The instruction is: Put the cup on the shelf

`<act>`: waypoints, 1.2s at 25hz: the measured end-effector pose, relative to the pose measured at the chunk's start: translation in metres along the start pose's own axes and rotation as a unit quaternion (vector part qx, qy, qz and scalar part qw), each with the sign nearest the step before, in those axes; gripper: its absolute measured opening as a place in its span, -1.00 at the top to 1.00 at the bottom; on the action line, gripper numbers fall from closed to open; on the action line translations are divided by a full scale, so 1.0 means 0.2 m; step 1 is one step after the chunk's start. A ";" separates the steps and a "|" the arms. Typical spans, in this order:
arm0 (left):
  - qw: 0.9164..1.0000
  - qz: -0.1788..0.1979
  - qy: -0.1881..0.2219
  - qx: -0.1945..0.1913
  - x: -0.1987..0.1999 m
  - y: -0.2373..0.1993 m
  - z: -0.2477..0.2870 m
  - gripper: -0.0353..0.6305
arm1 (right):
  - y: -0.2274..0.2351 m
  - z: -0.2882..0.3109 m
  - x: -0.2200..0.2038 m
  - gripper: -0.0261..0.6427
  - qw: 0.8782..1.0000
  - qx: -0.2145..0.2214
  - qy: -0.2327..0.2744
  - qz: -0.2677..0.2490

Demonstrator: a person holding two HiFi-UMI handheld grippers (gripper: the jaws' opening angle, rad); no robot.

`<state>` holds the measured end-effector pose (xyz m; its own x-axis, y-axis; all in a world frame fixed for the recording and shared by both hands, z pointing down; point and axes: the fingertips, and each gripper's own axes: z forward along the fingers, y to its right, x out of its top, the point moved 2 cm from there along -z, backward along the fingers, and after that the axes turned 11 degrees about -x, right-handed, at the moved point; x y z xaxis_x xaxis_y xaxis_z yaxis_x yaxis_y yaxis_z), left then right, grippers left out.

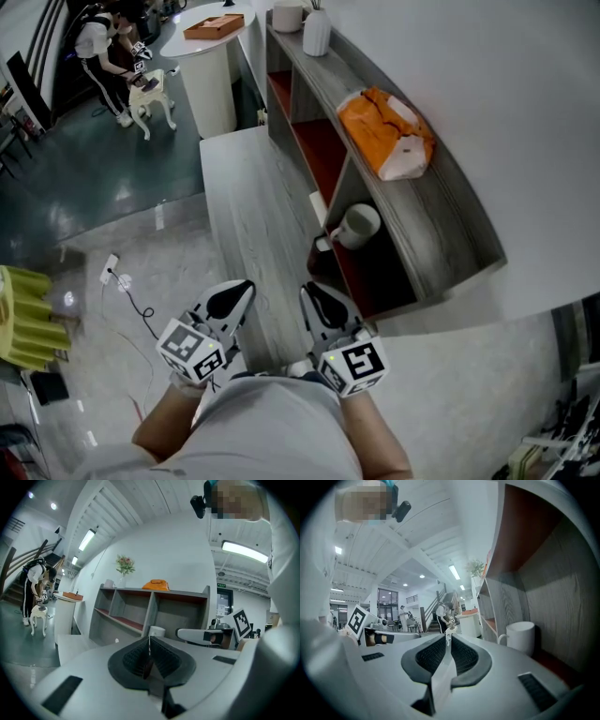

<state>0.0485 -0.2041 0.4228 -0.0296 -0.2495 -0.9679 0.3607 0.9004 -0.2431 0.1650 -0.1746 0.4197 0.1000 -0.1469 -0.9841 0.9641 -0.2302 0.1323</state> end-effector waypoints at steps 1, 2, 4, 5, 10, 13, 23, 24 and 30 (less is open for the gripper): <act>1.000 0.000 -0.001 -0.001 0.00 0.00 0.00 0.84 | 0.00 0.00 0.00 0.79 1.000 -0.001 0.000 0.000; 1.000 -0.001 -0.002 -0.002 0.00 0.00 0.01 0.84 | 0.00 0.00 0.00 0.79 1.000 -0.001 0.000 0.001; 1.000 0.000 -0.004 -0.004 -0.01 0.00 0.01 0.84 | 0.00 0.01 -0.01 0.79 1.000 -0.002 -0.001 0.001; 1.000 0.001 -0.005 -0.005 -0.01 0.00 0.02 0.84 | 0.00 0.02 -0.01 0.79 1.000 -0.003 -0.003 -0.001; 1.000 0.000 -0.010 -0.009 -0.02 0.00 0.03 0.84 | 0.02 0.04 -0.03 0.79 1.000 -0.014 -0.007 -0.008; 1.000 -0.001 -0.010 -0.006 -0.02 -0.02 0.04 0.84 | 0.03 0.06 -0.04 0.79 1.000 -0.017 -0.007 -0.008; 1.000 -0.004 -0.010 0.002 -0.03 -0.06 0.04 0.84 | 0.06 0.10 -0.05 0.79 1.000 -0.028 -0.008 -0.011; 1.000 -0.005 -0.010 0.003 -0.03 -0.07 0.04 0.84 | 0.07 0.10 -0.05 0.79 1.000 -0.028 -0.008 -0.011; 1.000 -0.005 -0.009 0.007 -0.03 -0.08 0.03 0.84 | 0.07 0.11 -0.06 0.79 0.999 -0.030 -0.009 -0.010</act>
<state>0.0496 -0.2188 0.4326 -0.0166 -0.2649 -0.9641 0.3731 0.8930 -0.2518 0.1714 -0.1972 0.4354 0.0762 -0.1610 -0.9840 0.9791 -0.1747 0.1044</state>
